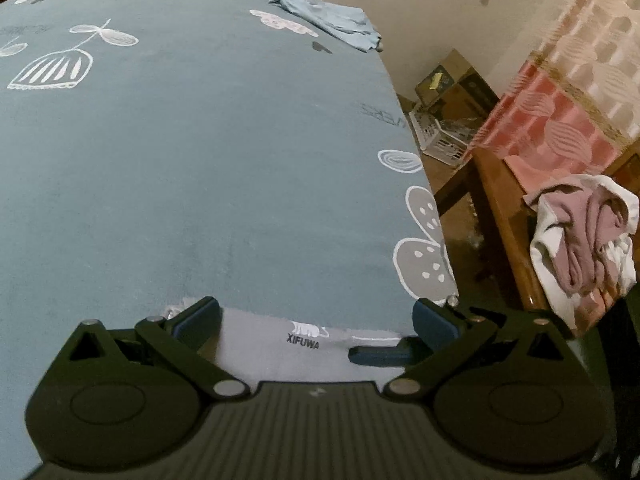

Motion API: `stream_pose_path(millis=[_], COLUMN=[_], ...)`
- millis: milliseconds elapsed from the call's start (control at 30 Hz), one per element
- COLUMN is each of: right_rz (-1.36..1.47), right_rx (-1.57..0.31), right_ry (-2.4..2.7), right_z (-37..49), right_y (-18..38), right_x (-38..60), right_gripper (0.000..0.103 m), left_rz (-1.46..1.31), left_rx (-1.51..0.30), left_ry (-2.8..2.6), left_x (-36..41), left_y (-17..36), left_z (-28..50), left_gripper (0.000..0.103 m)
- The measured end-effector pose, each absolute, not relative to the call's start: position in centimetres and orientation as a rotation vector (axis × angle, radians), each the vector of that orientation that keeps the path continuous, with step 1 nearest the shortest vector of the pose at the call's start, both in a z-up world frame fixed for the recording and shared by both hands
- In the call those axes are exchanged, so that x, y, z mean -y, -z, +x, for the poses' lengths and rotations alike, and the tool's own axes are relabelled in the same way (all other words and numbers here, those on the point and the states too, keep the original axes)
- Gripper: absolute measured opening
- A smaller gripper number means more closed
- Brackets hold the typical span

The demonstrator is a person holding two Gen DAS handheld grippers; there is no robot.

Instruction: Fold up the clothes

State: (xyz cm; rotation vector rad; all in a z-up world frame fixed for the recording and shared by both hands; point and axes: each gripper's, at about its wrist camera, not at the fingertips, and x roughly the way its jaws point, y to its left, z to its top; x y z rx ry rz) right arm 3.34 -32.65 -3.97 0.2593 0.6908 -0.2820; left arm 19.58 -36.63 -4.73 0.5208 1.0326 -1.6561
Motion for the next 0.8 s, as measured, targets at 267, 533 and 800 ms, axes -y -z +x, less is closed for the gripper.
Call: stream_pose_path(millis=[267,533,800], right_rz=[0.319,0.38,0.397], right_rx=[-0.637,-0.674,-0.701], right_ry=[0.281,0.291,0.28], right_z=[3.4,4.3,4.2], right_y=[3.4,3.7,3.3], right_x=[33.6,34.6,34.6], right_gripper=[0.086,0.091,0.096], left_rz=[0.442,0.442,0.416], left_rx=[-1.116,-1.238,-1.169], left_ry=[1.692,1.604,1.492], left_x=[36.4,37.3,37.2], left_y=[3.9,5.5,3.8], left_z=[18.6,19.2,21.2], left_gripper=[0.102,0.102,0.102])
